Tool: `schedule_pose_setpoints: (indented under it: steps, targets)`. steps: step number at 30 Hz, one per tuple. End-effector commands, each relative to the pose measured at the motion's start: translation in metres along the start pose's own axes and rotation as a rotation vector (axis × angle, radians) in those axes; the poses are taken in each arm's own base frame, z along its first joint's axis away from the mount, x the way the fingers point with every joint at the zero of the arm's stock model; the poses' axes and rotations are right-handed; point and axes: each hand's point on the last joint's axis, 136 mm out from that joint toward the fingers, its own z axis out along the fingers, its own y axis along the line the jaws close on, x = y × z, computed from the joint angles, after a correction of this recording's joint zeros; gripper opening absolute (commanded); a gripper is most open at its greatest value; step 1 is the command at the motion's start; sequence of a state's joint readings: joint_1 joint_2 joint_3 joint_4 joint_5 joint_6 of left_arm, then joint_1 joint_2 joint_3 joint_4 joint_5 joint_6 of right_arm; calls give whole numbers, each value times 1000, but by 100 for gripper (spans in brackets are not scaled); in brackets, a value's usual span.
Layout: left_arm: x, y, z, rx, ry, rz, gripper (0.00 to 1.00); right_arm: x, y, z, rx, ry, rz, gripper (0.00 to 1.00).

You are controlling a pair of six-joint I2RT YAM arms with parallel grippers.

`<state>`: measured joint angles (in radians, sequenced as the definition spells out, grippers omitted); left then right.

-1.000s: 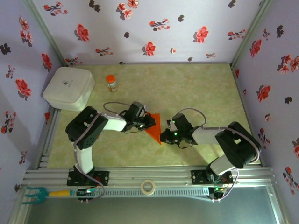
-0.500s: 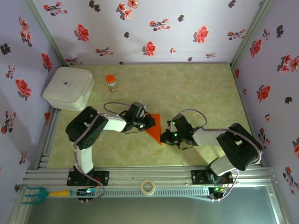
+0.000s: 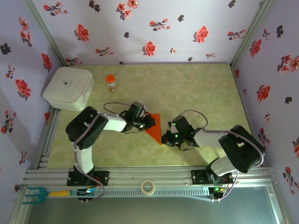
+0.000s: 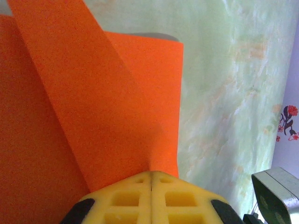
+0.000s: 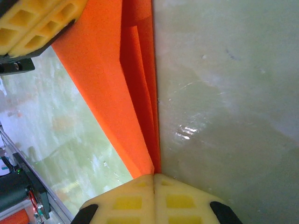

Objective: Fold a paper plane with a square sheet of paper (pick it up from the middle)
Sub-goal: Fourth fold the wing at the center of the table.

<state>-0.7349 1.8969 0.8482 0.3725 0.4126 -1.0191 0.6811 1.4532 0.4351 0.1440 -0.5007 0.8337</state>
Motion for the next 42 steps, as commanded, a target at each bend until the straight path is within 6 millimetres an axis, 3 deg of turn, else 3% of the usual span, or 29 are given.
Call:
schedule_pose_setpoints:
  steps: [1,7,19,28,36,42]
  targets:
    - [12,31,4,-92,23,-41,6,32,-36,5,133,103,81,5]
    - [12,32,3,-94,21,-42,6,36,-44,5,188,118,87,10]
    - [12,34,3,-99,13,-47,5,39,-29,-1,130,115,53,6]
    - [12,36,1,-104,5,-51,5,39,-29,-4,152,112,38,13]
    - [12,41,-7,-129,-52,-69,4,2,-2,-40,122,-64,-19,23]
    - [16,44,-10,-172,-96,-79,4,-28,34,-46,-23,-102,-37,10]
